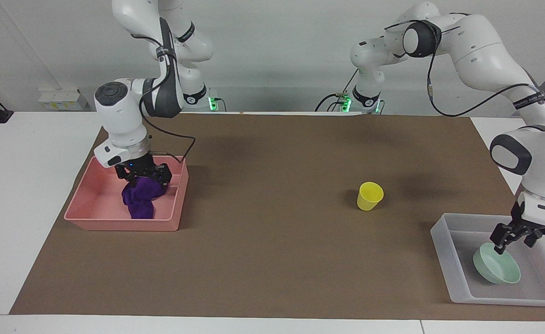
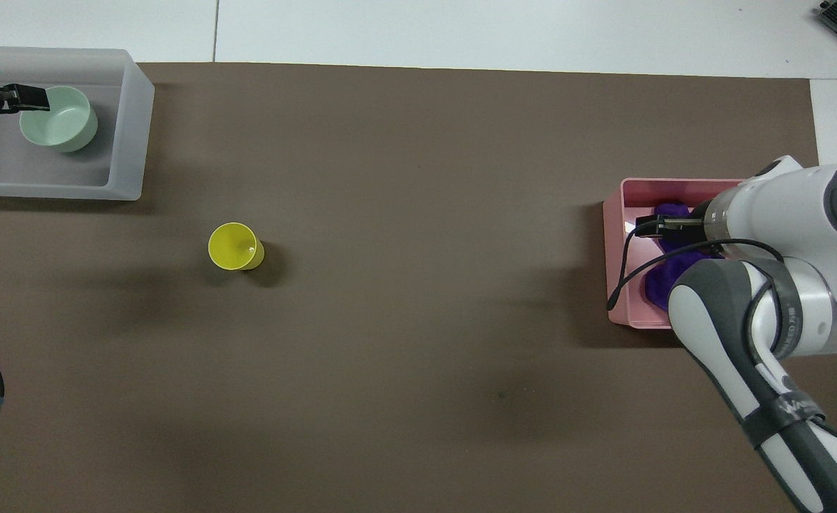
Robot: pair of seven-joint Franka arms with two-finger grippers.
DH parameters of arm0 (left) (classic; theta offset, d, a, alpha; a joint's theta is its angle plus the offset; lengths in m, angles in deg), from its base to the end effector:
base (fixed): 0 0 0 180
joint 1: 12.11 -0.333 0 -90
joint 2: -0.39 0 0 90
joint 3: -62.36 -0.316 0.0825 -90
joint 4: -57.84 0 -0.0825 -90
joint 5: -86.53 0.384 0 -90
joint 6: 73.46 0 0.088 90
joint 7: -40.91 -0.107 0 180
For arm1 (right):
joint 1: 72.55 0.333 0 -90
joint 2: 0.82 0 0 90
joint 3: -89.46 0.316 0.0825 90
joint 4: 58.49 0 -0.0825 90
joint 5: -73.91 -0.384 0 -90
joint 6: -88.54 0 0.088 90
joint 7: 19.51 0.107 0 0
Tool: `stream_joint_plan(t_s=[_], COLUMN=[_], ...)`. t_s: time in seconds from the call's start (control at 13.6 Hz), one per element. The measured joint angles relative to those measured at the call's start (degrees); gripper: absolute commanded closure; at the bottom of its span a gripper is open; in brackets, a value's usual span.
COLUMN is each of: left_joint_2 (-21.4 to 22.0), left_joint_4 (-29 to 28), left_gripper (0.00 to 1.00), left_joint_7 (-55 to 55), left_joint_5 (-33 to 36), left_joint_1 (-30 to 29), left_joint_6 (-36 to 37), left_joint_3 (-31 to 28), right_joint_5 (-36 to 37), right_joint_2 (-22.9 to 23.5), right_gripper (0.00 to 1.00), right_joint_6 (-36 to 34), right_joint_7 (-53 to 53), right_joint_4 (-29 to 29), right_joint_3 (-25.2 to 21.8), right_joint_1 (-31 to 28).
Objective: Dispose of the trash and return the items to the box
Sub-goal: 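Release the cloth in the pink box while the left gripper drops the bowl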
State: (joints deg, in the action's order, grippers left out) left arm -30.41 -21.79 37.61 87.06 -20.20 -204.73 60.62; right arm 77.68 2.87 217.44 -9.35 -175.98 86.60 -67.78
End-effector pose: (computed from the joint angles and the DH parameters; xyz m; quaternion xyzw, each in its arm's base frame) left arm 0.7315 0.1221 0.4369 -0.9821 -0.0501 -0.1785 0.0318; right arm 0.5752 0.0177 0.4207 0.9959 -0.0527 0.0699 0.0213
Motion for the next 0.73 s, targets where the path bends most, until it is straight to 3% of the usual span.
stream_joint_plan(t_s=[0.15,0.37,0.59,0.73], left_joint_2=[5.6,13.5,17.9,19.3], left_joint_4=[-5.2,-14.0,-16.9,-19.3], left_gripper=[0.00,0.00,0.00,0.00], left_joint_7=[-0.1,-0.1,0.0,0.2], left_joint_5=[0.0,0.0,0.0,0.0], left_joint_1=[1.9,6.0,10.3,13.3], left_joint_6=[1.8,5.3,13.9,13.7], left_joint_3=[0.1,0.3,0.4,0.4], right_joint_5=[0.0,0.0,-0.2,-0.8], right_joint_2=[-2.1,-5.6,-7.4,-7.6], right_gripper=[0.00,0.00,0.00,0.00], right_joint_6=[-4.2,-15.8,-25.6,-30.5], right_joint_7=[1.8,1.8,1.4,-0.5], right_joint_4=[2.2,9.9,17.3,20.9], right_joint_3=[0.1,0.0,-0.1,-0.5], right_joint_1=[1.4,1.2,0.7,0.3])
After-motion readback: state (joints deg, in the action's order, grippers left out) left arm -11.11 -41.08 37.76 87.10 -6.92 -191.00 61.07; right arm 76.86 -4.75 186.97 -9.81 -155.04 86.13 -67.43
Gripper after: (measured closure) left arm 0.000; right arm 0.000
